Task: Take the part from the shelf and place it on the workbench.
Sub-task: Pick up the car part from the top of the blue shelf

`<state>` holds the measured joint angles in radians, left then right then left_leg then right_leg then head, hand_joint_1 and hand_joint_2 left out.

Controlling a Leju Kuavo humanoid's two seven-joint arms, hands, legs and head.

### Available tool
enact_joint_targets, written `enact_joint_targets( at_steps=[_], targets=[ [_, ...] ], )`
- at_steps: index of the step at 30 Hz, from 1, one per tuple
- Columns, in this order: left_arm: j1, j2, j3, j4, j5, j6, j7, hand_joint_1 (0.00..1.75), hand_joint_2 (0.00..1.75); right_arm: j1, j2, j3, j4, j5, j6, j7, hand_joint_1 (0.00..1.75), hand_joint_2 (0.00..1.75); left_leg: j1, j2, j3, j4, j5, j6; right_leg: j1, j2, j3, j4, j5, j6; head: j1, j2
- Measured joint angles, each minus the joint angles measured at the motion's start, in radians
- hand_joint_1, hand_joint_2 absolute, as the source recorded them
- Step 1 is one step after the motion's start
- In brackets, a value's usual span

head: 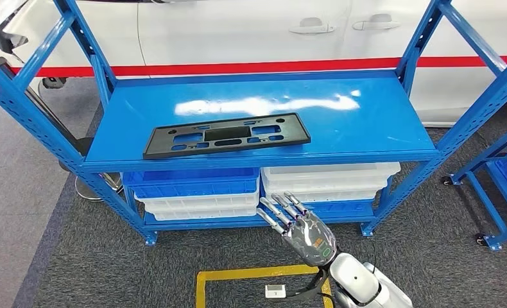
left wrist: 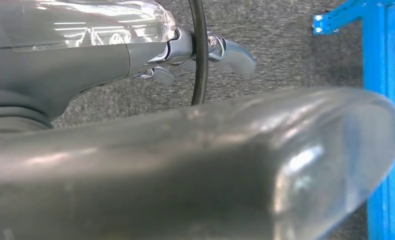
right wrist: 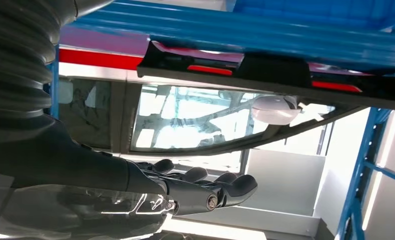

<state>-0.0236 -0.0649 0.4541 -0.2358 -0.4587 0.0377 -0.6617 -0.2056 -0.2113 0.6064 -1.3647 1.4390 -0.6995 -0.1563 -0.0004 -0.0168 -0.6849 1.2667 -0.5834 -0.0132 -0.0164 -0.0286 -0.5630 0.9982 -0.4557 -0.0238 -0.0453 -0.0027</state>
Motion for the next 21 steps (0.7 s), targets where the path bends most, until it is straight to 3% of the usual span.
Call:
enact_joint_targets(
  at_steps=[1, 2, 5, 7, 11, 12, 14, 16, 17, 18, 19, 21],
  targets=[
    [0.001, 0.001, 0.0, 0.0, 0.0, 0.0, 0.005, 0.0, 0.0, 0.0, 0.0, 0.0, 0.004, 0.004, 0.0, 0.004, 0.0, 1.75, 0.002, 0.001, -0.013, 0.026, -0.002, -0.004, 0.0, -0.001, 0.0, 0.001, 0.0, 0.0, 0.0, 0.0],
    [0.003, 0.002, 0.001, 0.001, -0.001, 0.001, 0.014, 0.0, 0.0, 0.0, 0.0, 0.0, 0.009, 0.012, 0.0, 0.013, 0.0, 1.75, 0.004, 0.001, -0.006, 0.013, 0.016, -0.006, -0.001, -0.001, 0.0, 0.002, -0.001, 0.001, 0.0, 0.0],
    [0.004, 0.004, 0.006, 0.004, -0.006, 0.008, 0.046, 0.0, 0.0, -0.006, 0.0, 0.0, 0.03, 0.039, 0.0, 0.046, 0.0, 1.75, 0.007, 0.002, 0.086, -0.175, 0.109, -0.006, -0.002, -0.001, 0.001, 0.01, -0.007, 0.012, 0.0, 0.0],
    [0.004, 0.005, 0.011, 0.006, -0.01, 0.015, 0.062, 0.0, 0.0, -0.011, 0.0, 0.0, 0.041, 0.046, 0.0, 0.057, 0.0, 1.75, 0.005, -0.001, 0.115, -0.242, 0.126, 0.008, 0.001, 0.001, 0.0, 0.015, -0.009, 0.023, 0.0, 0.0],
    [0.005, 0.006, 0.021, 0.01, -0.008, 0.02, 0.125, 0.0, 0.0, -0.03, 0.003, 0.0, 0.078, 0.036, 0.0, 0.075, 0.0, 1.75, 0.005, -0.004, 0.119, -0.253, 0.133, 0.041, -0.001, 0.006, -0.006, 0.031, -0.022, 0.043, 0.0, 0.0],
    [0.005, 0.008, 0.025, 0.011, -0.003, 0.017, 0.139, 0.0, 0.0, -0.037, 0.004, 0.0, 0.087, 0.027, 0.0, 0.076, 0.0, 1.75, 0.006, -0.004, 0.12, -0.257, 0.136, 0.047, -0.003, 0.009, -0.022, 0.065, -0.043, 0.046, 0.001, 0.0],
    [0.005, 0.012, 0.037, 0.011, 0.011, 0.007, 0.165, 0.0, 0.0, -0.046, 0.005, 0.0, 0.107, 0.009, 0.0, 0.072, 0.0, 1.75, 0.005, -0.006, 0.119, -0.258, 0.135, 0.055, -0.005, 0.015, -0.082, 0.19, -0.103, 0.048, 0.001, 0.0],
    [0.005, 0.018, 0.052, 0.012, 0.022, 0.0, 0.192, 0.0, 0.0, -0.049, 0.005, 0.001, 0.126, -0.008, 0.0, 0.065, 0.0, 1.75, 0.001, -0.01, 0.12, -0.257, 0.131, 0.058, -0.006, 0.017, -0.137, 0.293, -0.126, 0.048, 0.001, 0.0],
    [0.006, 0.02, 0.059, 0.013, 0.026, -0.002, 0.204, 0.0, 0.0, -0.05, 0.005, 0.001, 0.132, -0.015, -0.001, 0.061, 0.0, 1.75, -0.001, -0.012, 0.123, -0.257, 0.129, 0.059, -0.006, 0.017, -0.14, 0.293, -0.109, 0.046, 0.001, 0.0],
    [0.006, 0.022, 0.065, 0.014, 0.028, -0.002, 0.214, 0.0, 0.0, -0.051, 0.005, 0.002, 0.138, -0.023, -0.001, 0.058, 0.0, 1.75, -0.003, -0.014, 0.128, -0.257, 0.125, 0.058, -0.006, 0.017, -0.124, 0.253, -0.076, 0.041, 0.001, 0.0],
    [0.006, 0.023, 0.071, 0.014, 0.03, -0.003, 0.221, 0.0, 0.0, -0.053, 0.005, 0.003, 0.141, -0.03, -0.001, 0.055, 0.0, 1.75, -0.005, -0.016, 0.134, -0.256, 0.122, 0.057, -0.003, 0.016, -0.094, 0.186, -0.036, 0.034, 0.001, 0.0],
    [0.005, 0.024, 0.08, 0.015, 0.031, -0.003, 0.228, 0.0, 0.0, -0.059, 0.006, 0.004, 0.144, -0.042, -0.001, 0.049, 0.0, 1.75, -0.009, -0.017, 0.14, -0.256, 0.114, 0.052, 0.005, 0.012, -0.035, 0.065, 0.004, 0.018, 0.001, 0.0]
  ],
)
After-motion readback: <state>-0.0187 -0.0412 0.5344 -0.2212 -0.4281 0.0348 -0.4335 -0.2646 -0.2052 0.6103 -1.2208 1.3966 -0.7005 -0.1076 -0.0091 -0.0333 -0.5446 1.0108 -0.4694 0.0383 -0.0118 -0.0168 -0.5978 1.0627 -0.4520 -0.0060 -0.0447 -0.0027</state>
